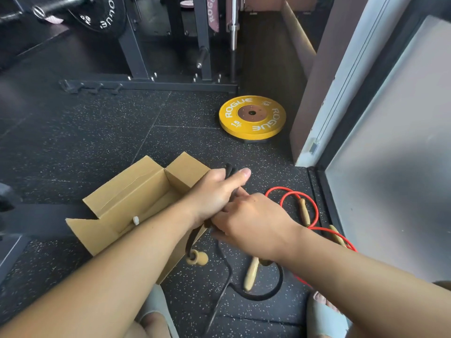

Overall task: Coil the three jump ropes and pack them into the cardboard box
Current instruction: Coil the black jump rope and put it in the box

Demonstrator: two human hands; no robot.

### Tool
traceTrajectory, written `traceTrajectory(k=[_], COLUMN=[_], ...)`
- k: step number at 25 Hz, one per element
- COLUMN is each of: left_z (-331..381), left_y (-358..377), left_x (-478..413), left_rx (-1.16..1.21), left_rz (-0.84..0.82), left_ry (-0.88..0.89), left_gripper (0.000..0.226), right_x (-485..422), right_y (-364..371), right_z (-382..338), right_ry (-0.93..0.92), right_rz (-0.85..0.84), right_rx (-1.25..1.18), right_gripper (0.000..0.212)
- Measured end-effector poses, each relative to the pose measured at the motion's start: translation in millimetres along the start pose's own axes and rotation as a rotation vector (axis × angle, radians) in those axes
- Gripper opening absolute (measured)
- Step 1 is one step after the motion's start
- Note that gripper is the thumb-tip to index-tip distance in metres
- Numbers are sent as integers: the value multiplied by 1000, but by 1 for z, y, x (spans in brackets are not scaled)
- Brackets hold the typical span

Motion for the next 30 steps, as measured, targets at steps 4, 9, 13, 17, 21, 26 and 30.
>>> traceTrajectory(k=[4, 9, 13, 17, 21, 26, 30], left_z=[12, 13, 11, 12, 3, 1, 0], left_y=[-4, 8, 3, -6, -12, -24, -25], left_x=[12, 34, 25, 17, 13, 9, 9], left_rx=[263, 64, 122, 209, 239, 349, 447], left_rz=[-150, -490, -500, -515, -591, -511, -439], left_ry=[-177, -325, -337, -348, -255, -41, 94], left_gripper=[24, 58, 75, 50, 35, 46, 39], right_x=[1, 2, 0, 4, 16, 28, 18], right_y=[-14, -25, -24, -17, 3, 23, 24], right_z=[14, 37, 47, 56, 75, 81, 61], right_ry=[-155, -150, -95, 156, 364, 387, 641], right_rz=[326, 432, 462, 372, 106, -181, 141], right_rx=[-111, -152, -269, -409, -711, -1609, -2053], right_gripper=[45, 59, 53, 75, 72, 44, 20])
Point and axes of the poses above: each hand's wrist, its own x-axis away from the middle knuckle, its own y-axis out of the palm, z = x × y, the point moved 1 cm from there along -x, towards the middle knuckle, and after that the axes turned 1 degree about -y, right-handed, at the moved point
